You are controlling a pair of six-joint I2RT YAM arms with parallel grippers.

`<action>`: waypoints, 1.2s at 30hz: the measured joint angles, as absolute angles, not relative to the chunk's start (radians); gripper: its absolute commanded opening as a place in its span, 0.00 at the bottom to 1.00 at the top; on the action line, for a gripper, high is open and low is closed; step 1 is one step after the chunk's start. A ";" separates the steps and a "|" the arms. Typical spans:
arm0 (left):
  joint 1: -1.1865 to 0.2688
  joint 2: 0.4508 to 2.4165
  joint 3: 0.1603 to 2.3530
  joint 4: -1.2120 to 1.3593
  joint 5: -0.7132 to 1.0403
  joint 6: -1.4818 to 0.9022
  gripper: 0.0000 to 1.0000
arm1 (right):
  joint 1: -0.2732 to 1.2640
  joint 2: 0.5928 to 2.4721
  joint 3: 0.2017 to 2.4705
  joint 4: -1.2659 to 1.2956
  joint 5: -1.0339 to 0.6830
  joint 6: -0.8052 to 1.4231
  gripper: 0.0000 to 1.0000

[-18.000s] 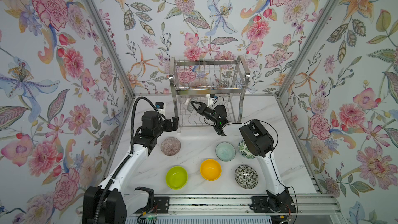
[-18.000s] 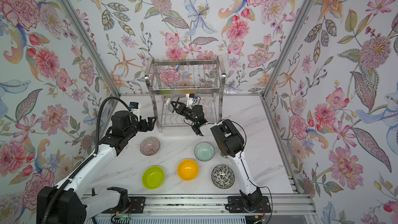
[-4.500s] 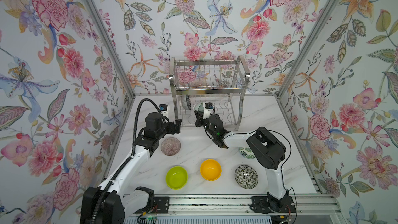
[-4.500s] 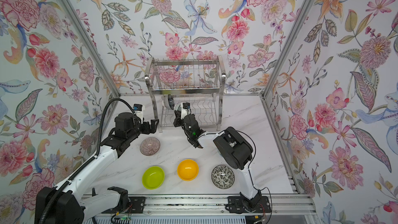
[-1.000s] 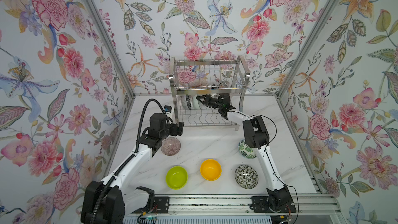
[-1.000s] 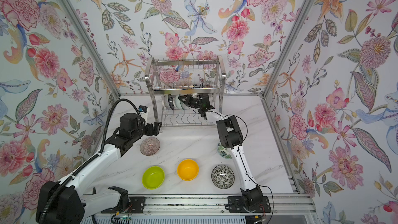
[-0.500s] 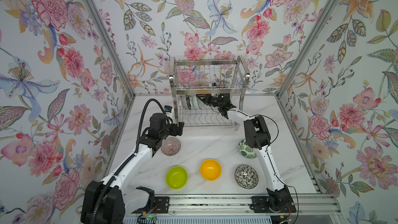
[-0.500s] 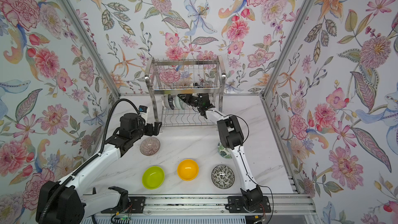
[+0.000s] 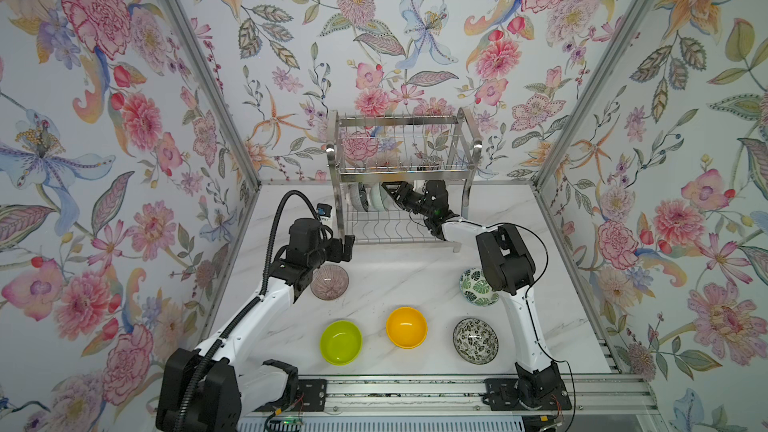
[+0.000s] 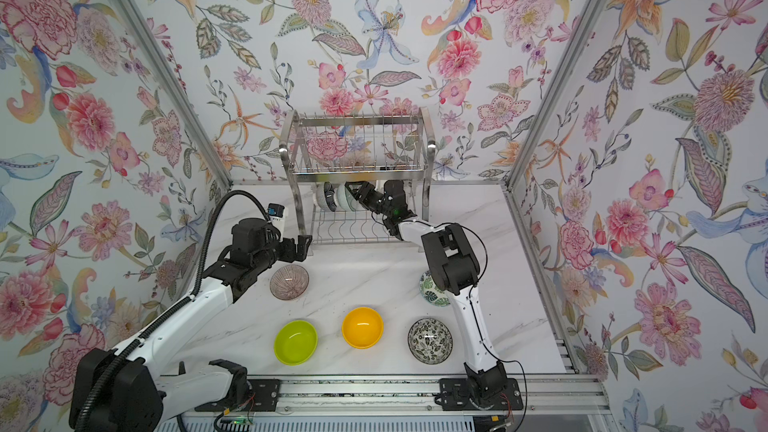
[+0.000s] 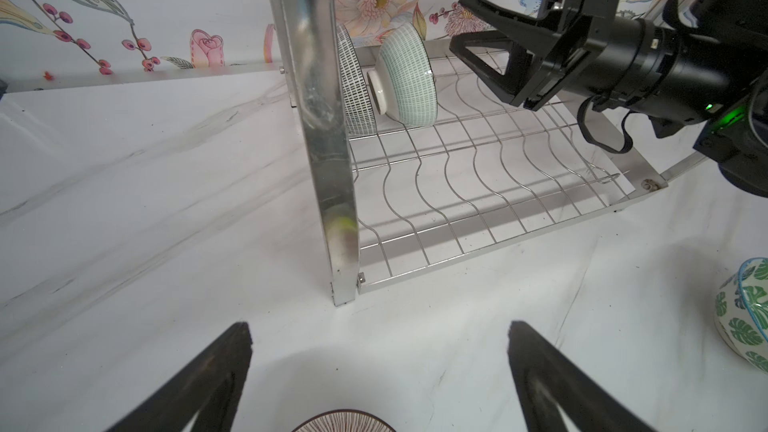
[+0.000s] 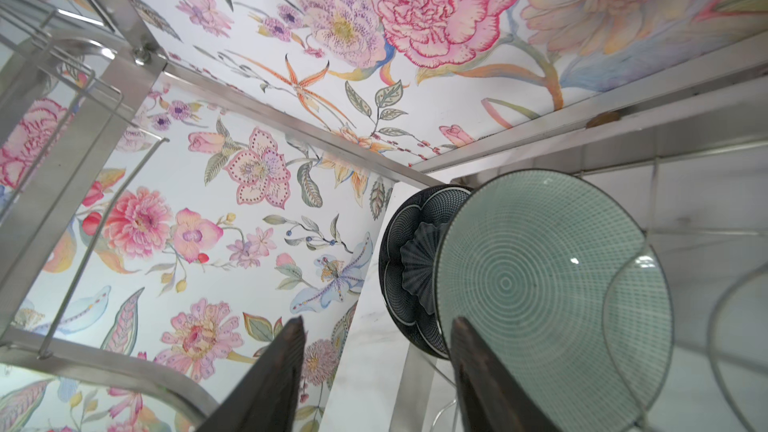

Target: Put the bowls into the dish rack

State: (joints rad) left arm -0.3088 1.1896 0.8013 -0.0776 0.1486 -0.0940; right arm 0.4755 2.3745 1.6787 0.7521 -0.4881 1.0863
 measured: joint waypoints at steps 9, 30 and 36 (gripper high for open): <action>-0.309 1.194 0.801 -0.084 0.133 -0.086 0.99 | 0.492 2.340 1.554 0.852 -0.432 1.163 0.73; -0.309 1.206 0.801 -0.090 0.126 -0.075 0.99 | 0.536 2.261 1.393 0.913 -0.449 1.202 0.72; -0.309 1.206 0.801 -0.089 0.126 -0.075 0.99 | 0.563 2.237 1.353 0.921 -0.471 1.202 0.71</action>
State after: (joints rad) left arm -0.3092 1.2064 0.8013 -0.0895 0.1261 -0.0750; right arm 0.5629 2.2372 1.3533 0.9207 -0.4709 1.2018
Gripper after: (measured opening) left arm 0.989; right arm 0.713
